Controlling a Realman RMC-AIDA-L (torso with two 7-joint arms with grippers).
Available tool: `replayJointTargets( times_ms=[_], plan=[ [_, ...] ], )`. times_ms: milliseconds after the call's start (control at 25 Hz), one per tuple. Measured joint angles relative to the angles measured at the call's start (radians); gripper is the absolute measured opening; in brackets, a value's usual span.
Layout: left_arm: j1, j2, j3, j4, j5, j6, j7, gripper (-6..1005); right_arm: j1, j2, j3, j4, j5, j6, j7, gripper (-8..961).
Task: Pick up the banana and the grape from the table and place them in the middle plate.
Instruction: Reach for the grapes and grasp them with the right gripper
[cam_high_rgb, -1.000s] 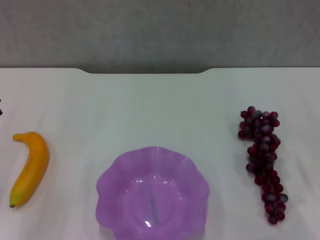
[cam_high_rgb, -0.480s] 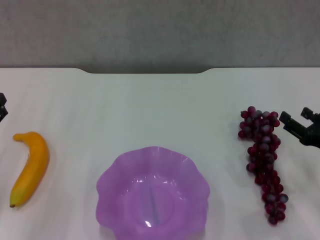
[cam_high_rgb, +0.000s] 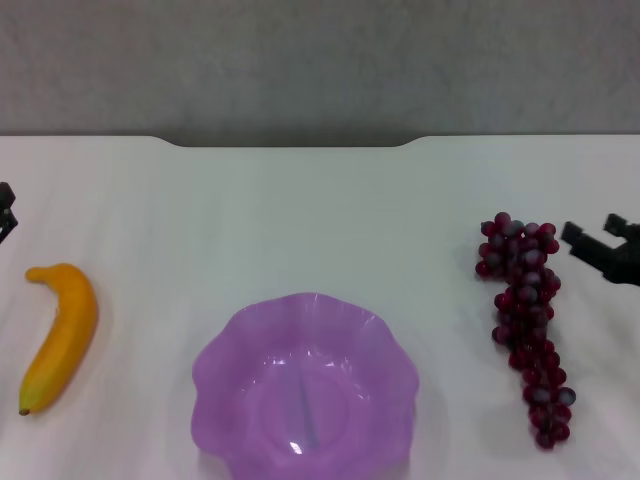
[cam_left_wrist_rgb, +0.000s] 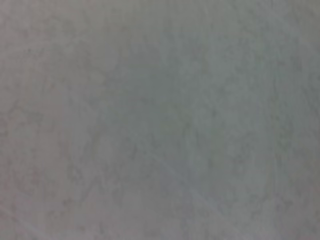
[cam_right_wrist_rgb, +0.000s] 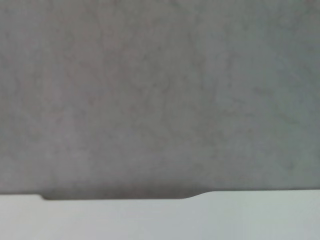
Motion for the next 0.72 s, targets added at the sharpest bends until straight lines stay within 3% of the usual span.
replayJointTargets(
  times_ms=[720],
  plan=[
    [0.002,-0.001,0.002,0.008,0.0,-0.023,-0.002,902,0.062,0.003,-0.001,0.038,-0.23,0.148,0.142,768]
  ],
)
